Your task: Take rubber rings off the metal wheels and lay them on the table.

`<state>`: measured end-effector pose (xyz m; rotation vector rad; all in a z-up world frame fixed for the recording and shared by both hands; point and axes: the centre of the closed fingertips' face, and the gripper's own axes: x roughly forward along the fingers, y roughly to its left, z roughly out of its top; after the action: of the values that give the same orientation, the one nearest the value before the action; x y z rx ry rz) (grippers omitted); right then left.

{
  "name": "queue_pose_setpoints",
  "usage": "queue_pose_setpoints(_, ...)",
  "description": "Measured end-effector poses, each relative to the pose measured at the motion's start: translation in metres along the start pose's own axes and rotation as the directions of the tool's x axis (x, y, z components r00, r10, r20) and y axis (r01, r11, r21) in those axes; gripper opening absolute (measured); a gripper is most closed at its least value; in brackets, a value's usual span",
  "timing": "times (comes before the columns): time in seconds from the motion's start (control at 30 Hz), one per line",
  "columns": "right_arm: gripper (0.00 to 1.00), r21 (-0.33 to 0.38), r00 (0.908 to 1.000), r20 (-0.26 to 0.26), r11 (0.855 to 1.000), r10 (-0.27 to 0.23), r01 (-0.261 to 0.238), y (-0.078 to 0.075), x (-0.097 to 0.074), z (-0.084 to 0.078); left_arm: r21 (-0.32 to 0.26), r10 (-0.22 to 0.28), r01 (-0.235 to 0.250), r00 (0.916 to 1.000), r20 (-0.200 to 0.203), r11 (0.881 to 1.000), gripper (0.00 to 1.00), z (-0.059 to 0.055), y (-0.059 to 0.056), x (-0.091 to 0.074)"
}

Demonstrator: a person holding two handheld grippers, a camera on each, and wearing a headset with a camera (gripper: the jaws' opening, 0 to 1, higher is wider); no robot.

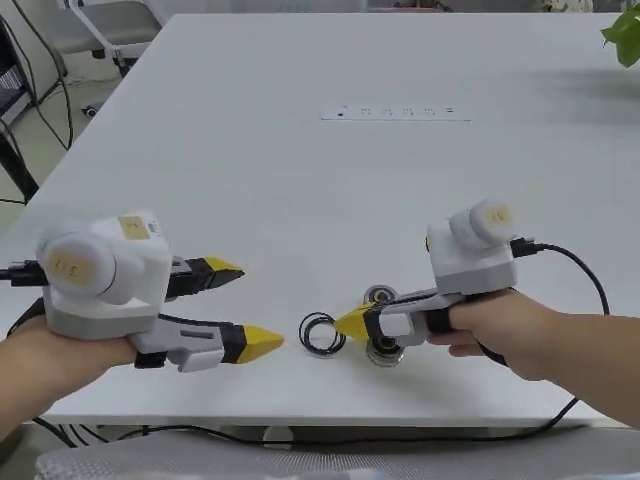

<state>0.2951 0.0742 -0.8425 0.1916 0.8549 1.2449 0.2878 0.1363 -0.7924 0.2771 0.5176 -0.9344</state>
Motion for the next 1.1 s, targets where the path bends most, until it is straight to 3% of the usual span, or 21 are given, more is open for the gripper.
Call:
queue_pose_setpoints(0.6,0.0,0.031,0.9963,-0.006,0.996,-0.086,0.086,-0.018,0.001,0.0,-0.01,-0.001,0.001,1.0,-0.002,1.0,0.57,-0.001,0.0,0.002)
queue_pose_setpoints(1.1,0.05,-0.018,0.9954,-0.012,0.995,-0.095,0.094,-0.012,-0.001,0.001,-0.006,-0.003,0.003,1.0,-0.007,1.0,0.56,0.001,0.0,0.004)
